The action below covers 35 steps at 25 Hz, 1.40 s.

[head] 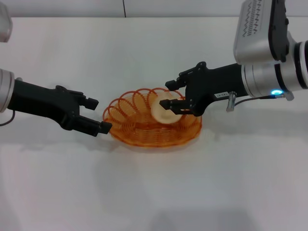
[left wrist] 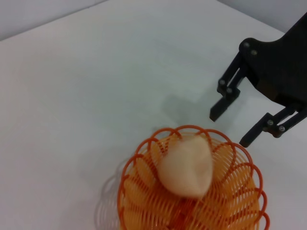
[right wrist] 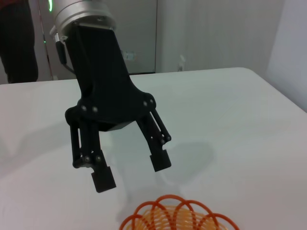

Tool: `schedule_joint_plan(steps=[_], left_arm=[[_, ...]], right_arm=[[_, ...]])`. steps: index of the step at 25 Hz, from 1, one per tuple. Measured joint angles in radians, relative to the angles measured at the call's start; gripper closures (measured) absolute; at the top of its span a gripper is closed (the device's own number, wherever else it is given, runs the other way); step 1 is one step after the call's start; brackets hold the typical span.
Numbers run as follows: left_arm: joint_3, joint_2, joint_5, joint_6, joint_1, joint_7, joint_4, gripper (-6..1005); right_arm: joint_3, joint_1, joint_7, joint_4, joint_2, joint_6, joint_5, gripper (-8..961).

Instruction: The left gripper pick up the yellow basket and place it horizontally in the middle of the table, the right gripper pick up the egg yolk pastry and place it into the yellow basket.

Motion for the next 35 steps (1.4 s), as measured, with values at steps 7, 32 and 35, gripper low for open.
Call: schedule_joint_plan(steps=[7,32,35], left_arm=[[-0.001,0.000,-0.006,0.000,0.006,0.000,0.000,119],[-0.047,0.004,-0.024,0.059,0.032,0.113,0.000,120],[-0.045,0.004,-0.020,0.064,0.030,0.118,0.000,120]], right_arm=[[0.005,-0.021,0.000,-0.017,-0.006,-0.016,0.004,456],[0.186,-0.291,-0.155,-0.164,-0.014,-0.224,0.058,112],[0.187,-0.291,-0.161,-0.164,-0.015,-0.233,0.055,113]])
